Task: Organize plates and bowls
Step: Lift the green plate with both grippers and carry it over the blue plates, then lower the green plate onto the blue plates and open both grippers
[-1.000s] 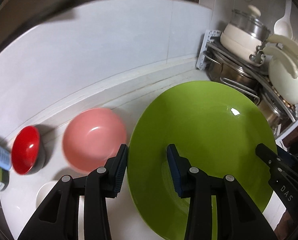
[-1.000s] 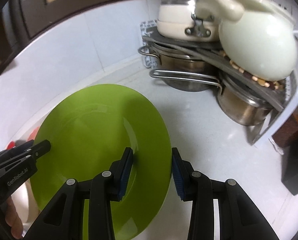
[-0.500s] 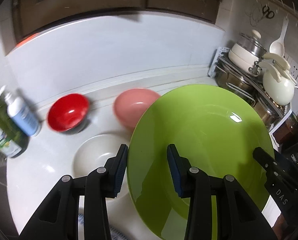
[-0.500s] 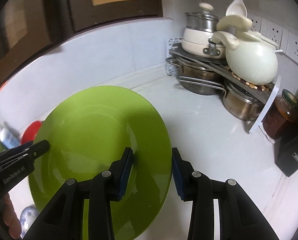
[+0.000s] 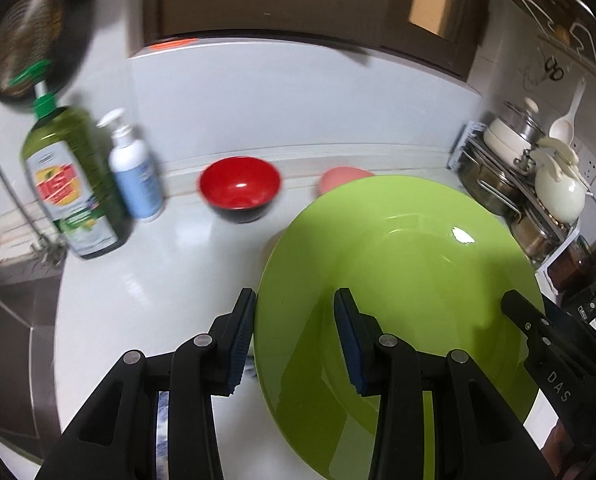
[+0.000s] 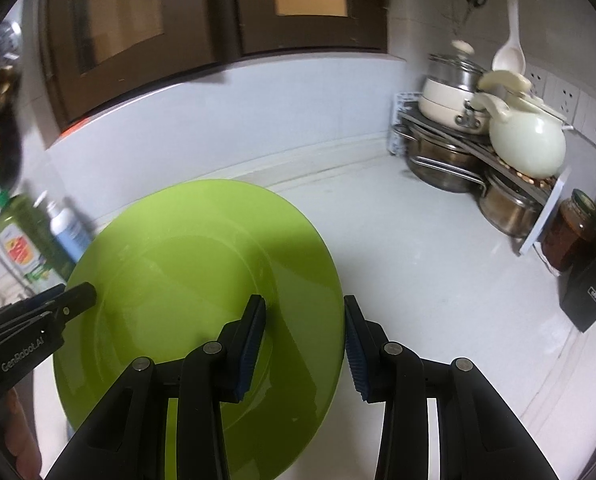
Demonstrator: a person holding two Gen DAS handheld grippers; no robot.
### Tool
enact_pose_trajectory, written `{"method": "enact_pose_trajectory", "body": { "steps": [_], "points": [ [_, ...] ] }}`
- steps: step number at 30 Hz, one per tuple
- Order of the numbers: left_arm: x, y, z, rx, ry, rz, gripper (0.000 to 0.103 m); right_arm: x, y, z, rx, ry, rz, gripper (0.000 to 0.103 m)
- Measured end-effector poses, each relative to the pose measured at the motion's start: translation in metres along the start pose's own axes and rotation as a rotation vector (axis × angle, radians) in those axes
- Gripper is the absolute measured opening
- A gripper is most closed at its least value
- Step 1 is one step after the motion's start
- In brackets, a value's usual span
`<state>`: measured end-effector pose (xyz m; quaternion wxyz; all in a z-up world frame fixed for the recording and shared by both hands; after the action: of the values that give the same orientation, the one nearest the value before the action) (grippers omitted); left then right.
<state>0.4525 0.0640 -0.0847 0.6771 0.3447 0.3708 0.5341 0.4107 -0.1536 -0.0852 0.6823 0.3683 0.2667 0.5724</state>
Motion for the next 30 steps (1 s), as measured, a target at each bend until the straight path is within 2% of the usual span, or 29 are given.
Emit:
{"method": "enact_pose_trajectory", "body": {
  "steps": [8,16,30],
  "points": [
    [0.055,0.021,-0.028,-0.005,0.052,0.033,0.040,0.058,0.016,-0.024,-0.011,0.062,0.032,0.040],
    [0.091,0.029,-0.060,0.010,0.067,0.066,0.040,0.098,0.022,-0.055,0.001,0.103,0.073,0.040],
    [0.120,0.000,-0.123,0.122,0.088,0.092,0.040,0.126,0.003,-0.114,0.109,0.141,0.090,0.040]
  ]
}}
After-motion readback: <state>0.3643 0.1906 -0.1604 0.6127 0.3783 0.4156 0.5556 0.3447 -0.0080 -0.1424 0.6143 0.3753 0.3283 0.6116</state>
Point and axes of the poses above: each gripper's, at about its wrist camera, not at the fingertips, and y roughly against the way its jaws point, x to its left, z to its top, the point moved 10 cm from there along -y, roughly the way its jaws point, and after that the axes turned 10 degrees about x, right-handed, at the moved point
